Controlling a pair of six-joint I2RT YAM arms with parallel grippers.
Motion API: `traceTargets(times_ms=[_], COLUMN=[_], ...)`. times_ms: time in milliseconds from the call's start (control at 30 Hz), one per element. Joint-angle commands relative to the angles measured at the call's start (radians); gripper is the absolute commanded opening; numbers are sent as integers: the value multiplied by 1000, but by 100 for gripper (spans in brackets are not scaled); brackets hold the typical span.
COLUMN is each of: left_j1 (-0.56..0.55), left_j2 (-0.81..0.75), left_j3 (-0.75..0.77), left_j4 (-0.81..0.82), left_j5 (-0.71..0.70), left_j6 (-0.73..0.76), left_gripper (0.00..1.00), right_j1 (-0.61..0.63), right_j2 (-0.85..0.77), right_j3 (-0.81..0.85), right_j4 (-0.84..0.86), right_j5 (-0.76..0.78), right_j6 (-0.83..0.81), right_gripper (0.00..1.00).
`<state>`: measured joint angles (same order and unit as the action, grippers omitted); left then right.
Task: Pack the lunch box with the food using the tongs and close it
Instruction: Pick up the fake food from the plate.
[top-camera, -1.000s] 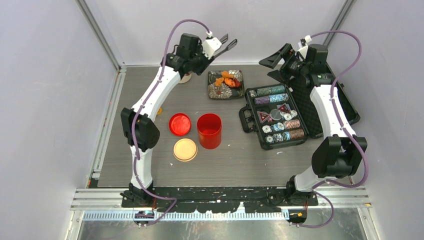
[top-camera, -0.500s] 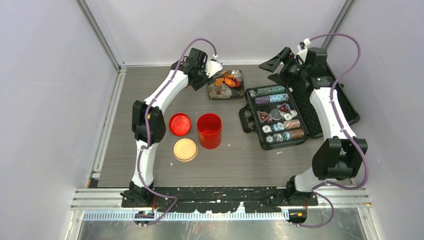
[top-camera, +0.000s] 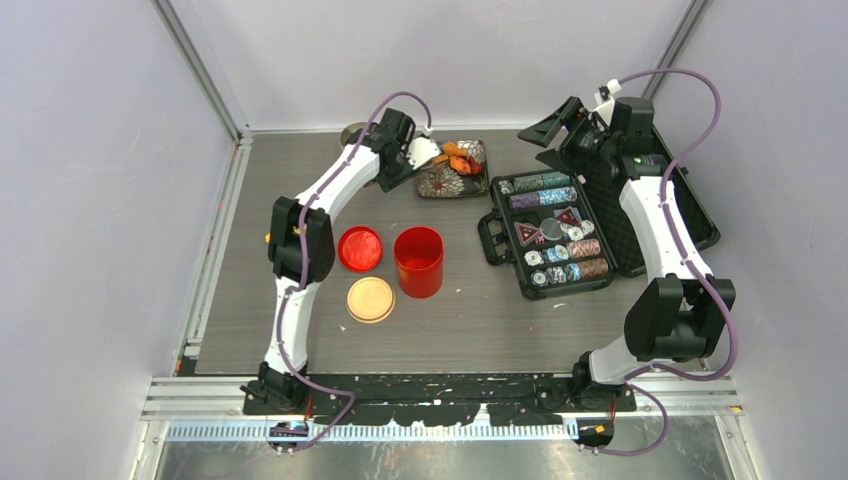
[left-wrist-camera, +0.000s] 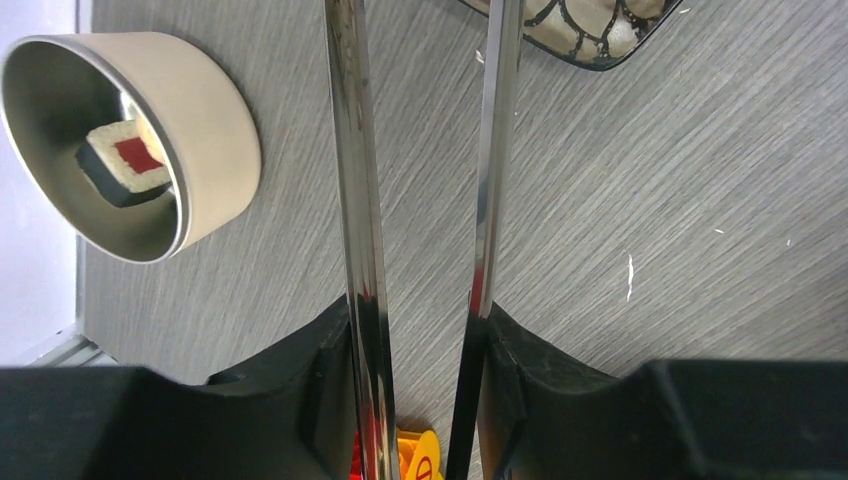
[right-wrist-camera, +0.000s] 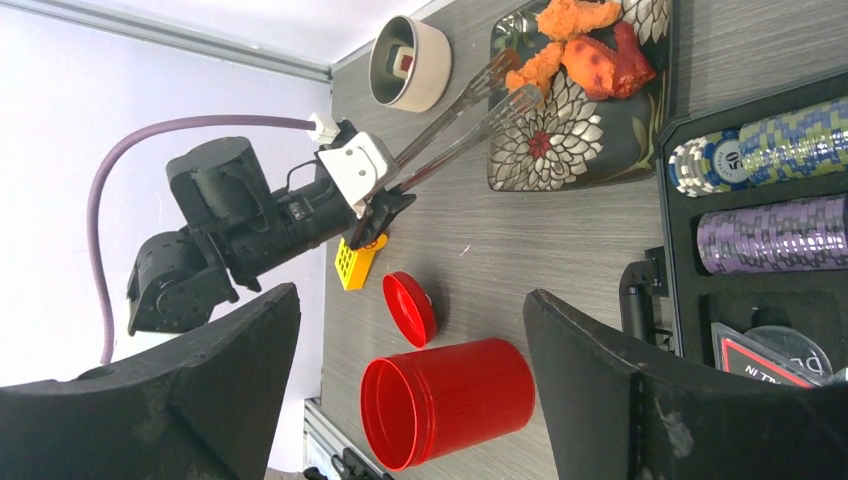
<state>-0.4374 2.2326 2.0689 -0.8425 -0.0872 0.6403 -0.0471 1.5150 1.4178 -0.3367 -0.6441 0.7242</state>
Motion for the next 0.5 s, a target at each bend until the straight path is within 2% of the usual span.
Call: traceTargets(times_ms=[0,233,467], left_j1=[5,5,14], left_j2=[15,48,18], left_j3=[-1,30,29], left_j4=[-4,-11,-11], left_j5=[-21,-62,-71], left_j6=[6,-6,-34], left_gripper=[41,37,33], right_j1=[-5,-9,-14], right_j2=[-55,-61,-67], right_j3=[-7,-15,-21], right_j4=[41,41,42], right_j5=[13,16,17], right_j6=[-18,-21,-21], right_gripper=[86,86,86])
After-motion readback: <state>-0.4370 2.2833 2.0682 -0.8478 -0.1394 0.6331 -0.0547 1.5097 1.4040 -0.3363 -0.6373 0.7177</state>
